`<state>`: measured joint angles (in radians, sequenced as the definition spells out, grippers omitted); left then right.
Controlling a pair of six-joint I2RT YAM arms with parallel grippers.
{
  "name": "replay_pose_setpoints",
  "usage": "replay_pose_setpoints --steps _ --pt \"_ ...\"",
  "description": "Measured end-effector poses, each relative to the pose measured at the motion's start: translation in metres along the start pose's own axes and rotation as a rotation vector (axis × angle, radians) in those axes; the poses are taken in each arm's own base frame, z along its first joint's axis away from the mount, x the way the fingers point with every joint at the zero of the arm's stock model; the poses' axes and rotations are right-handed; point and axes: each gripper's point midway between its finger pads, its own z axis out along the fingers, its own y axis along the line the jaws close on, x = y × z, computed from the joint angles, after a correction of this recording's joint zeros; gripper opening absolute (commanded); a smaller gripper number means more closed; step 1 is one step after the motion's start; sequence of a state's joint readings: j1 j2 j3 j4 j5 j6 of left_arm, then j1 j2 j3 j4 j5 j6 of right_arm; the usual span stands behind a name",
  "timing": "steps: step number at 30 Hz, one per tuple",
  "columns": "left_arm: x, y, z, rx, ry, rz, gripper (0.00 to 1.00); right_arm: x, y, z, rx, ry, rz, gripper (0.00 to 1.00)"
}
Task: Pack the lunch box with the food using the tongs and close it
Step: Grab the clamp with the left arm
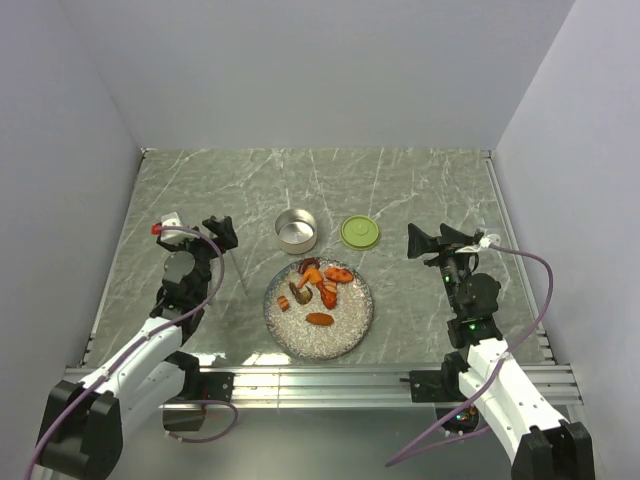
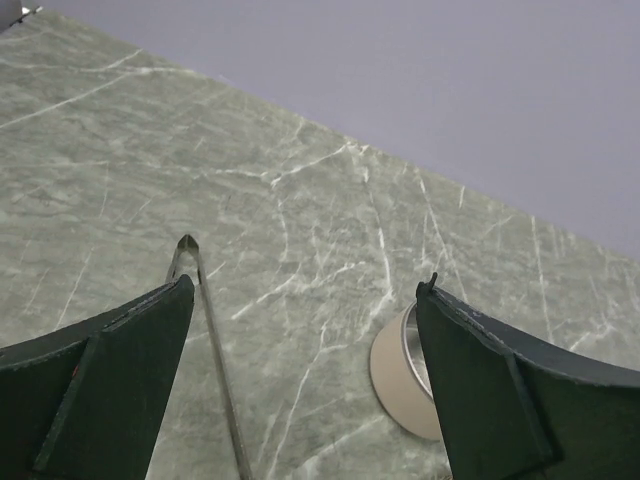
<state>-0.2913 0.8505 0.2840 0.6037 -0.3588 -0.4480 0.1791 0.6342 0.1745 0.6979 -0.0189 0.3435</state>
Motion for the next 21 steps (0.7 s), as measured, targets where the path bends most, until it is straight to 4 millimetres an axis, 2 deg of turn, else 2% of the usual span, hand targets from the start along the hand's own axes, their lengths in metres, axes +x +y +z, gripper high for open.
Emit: replay_pose_setpoints --steps 13,18,21 --pt "0.016 0.009 0.019 -0.104 0.111 0.055 0.99 0.014 -0.009 0.001 0.039 0.045 0.004 1.0" --pt "0.027 0.016 0.041 -0.172 0.2 0.086 0.98 0.015 -0.012 0.001 0.057 0.048 0.007 1.0" --pt "0.045 0.034 0.058 -0.232 0.289 0.09 0.97 0.017 -0.014 0.001 0.063 0.054 0.008 1.0"
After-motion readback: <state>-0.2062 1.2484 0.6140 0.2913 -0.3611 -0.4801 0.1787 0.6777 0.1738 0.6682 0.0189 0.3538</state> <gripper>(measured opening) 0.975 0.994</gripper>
